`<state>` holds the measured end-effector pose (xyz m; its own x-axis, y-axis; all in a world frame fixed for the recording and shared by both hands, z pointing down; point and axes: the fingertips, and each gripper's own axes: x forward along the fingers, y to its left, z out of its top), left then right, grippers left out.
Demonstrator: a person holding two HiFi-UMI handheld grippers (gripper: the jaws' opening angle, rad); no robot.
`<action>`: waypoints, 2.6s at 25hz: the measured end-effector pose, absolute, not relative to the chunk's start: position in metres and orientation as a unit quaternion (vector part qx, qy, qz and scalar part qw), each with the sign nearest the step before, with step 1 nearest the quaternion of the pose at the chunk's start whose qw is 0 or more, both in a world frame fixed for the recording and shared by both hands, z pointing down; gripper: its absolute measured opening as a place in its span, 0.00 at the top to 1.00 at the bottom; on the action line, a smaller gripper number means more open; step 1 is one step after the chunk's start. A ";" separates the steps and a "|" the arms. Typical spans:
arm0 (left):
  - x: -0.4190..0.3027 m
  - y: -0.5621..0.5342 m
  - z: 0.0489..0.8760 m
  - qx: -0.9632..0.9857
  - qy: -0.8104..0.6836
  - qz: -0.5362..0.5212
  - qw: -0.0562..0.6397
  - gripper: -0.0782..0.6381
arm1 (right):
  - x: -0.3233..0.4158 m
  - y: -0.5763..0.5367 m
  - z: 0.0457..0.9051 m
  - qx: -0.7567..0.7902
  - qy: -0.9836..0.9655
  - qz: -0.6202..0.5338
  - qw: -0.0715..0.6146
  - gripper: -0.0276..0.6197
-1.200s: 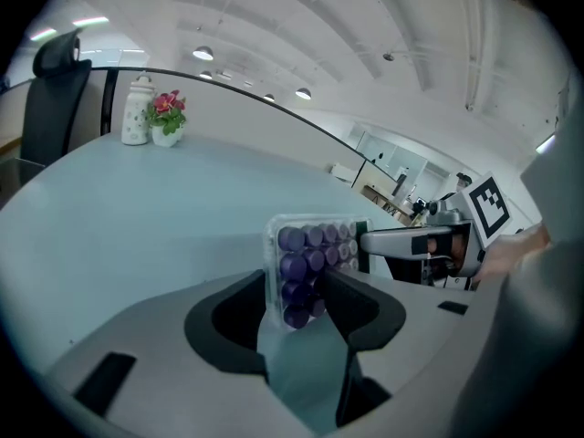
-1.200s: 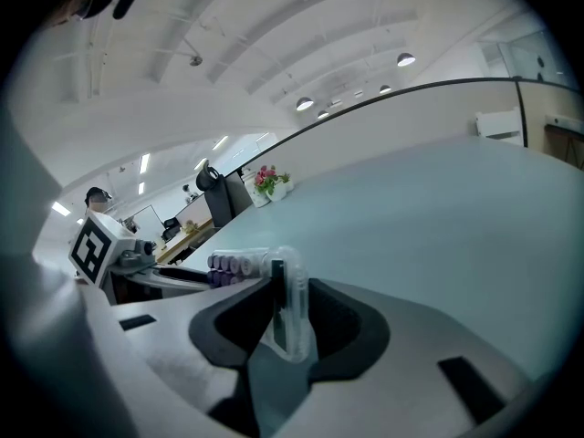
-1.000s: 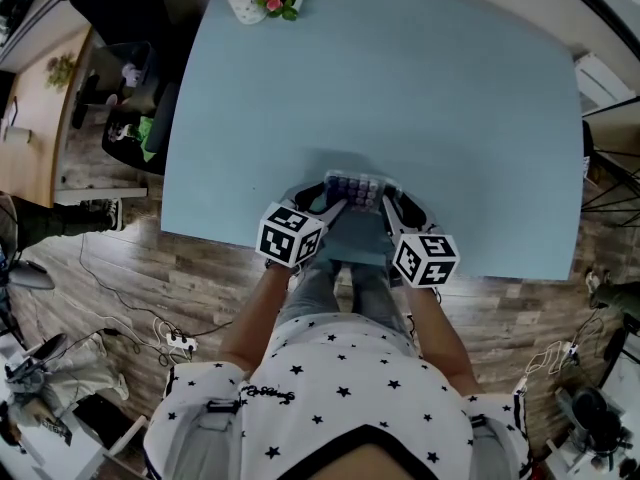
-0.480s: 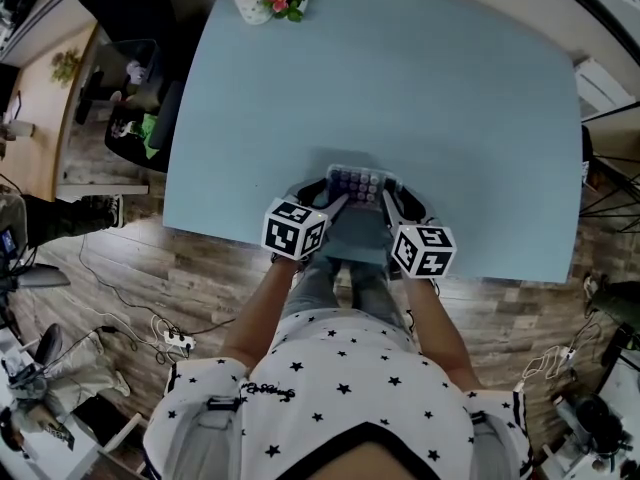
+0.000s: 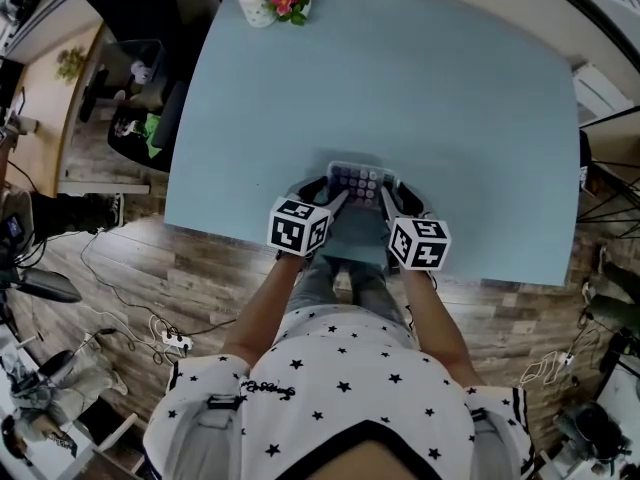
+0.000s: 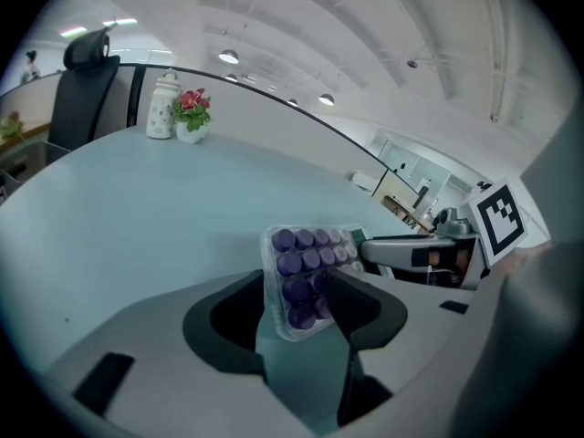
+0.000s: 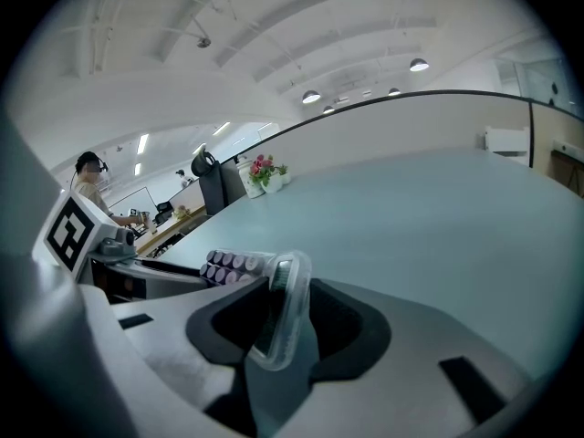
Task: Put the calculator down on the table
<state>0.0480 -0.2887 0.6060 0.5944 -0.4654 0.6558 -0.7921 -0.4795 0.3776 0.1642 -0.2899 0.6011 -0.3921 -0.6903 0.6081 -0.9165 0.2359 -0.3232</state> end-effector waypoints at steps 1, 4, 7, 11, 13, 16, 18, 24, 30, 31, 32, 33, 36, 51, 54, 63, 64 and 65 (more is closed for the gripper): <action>0.048 -0.289 0.606 0.825 -0.382 0.240 0.341 0.57 | 0.165 -0.291 0.602 0.524 -0.767 0.327 0.173 0.74; 0.048 -0.291 0.607 0.821 -0.387 0.238 0.345 0.57 | 0.165 -0.292 0.602 0.525 -0.767 0.323 0.178 0.74; 0.048 -0.292 0.608 0.818 -0.391 0.239 0.347 0.57 | 0.165 -0.294 0.604 0.525 -0.767 0.319 0.186 0.73; 0.048 -0.294 0.608 0.817 -0.394 0.238 0.348 0.57 | 0.166 -0.296 0.606 0.526 -0.767 0.312 0.195 0.73; 0.048 -0.296 0.608 0.815 -0.397 0.238 0.348 0.57 | 0.166 -0.298 0.606 0.526 -0.767 0.310 0.198 0.73; 0.048 -0.297 0.609 0.813 -0.402 0.236 0.347 0.57 | 0.166 -0.300 0.608 0.525 -0.767 0.308 0.204 0.72; 0.049 -0.298 0.609 0.813 -0.406 0.238 0.343 0.57 | 0.166 -0.300 0.610 0.524 -0.767 0.307 0.208 0.72; 0.050 -0.299 0.609 0.813 -0.412 0.243 0.330 0.57 | 0.167 -0.300 0.611 0.523 -0.772 0.294 0.212 0.71; 0.048 -0.302 0.600 0.827 -0.404 0.259 0.293 0.57 | 0.169 -0.306 0.601 0.526 -0.784 0.257 0.207 0.67; 0.048 -0.304 0.594 0.830 -0.405 0.256 0.287 0.57 | 0.171 -0.308 0.595 0.529 -0.784 0.256 0.198 0.67; 0.047 -0.307 0.587 0.833 -0.406 0.250 0.280 0.57 | 0.172 -0.310 0.590 0.532 -0.785 0.255 0.189 0.67; 0.047 -0.309 0.580 0.836 -0.408 0.241 0.275 0.57 | 0.172 -0.311 0.583 0.534 -0.786 0.253 0.181 0.68; 0.047 -0.313 0.558 0.846 -0.413 0.211 0.263 0.58 | 0.172 -0.313 0.563 0.536 -0.791 0.252 0.150 0.72; 0.054 -0.325 0.449 0.895 -0.403 0.096 0.165 0.83 | 0.168 -0.319 0.445 0.522 -0.831 0.190 0.018 0.96; 0.060 -0.328 0.433 0.902 -0.396 0.082 0.150 0.83 | 0.164 -0.317 0.427 0.509 -0.841 0.184 -0.003 0.96; 0.081 -0.327 0.419 0.911 -0.384 0.094 0.119 0.83 | 0.164 -0.310 0.415 0.496 -0.852 0.168 0.000 0.96; 0.081 -0.326 0.419 0.911 -0.384 0.096 0.118 0.83 | 0.164 -0.310 0.415 0.495 -0.852 0.169 0.000 0.96; 0.080 -0.326 0.419 0.910 -0.387 0.096 0.118 0.83 | 0.164 -0.310 0.415 0.495 -0.852 0.170 0.000 0.96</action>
<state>0.0805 -0.3264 0.4187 0.6826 -0.6803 0.2669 -0.7260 -0.6732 0.1406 0.1644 -0.3096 0.4154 -0.5105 -0.8431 0.1691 -0.8434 0.4525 -0.2898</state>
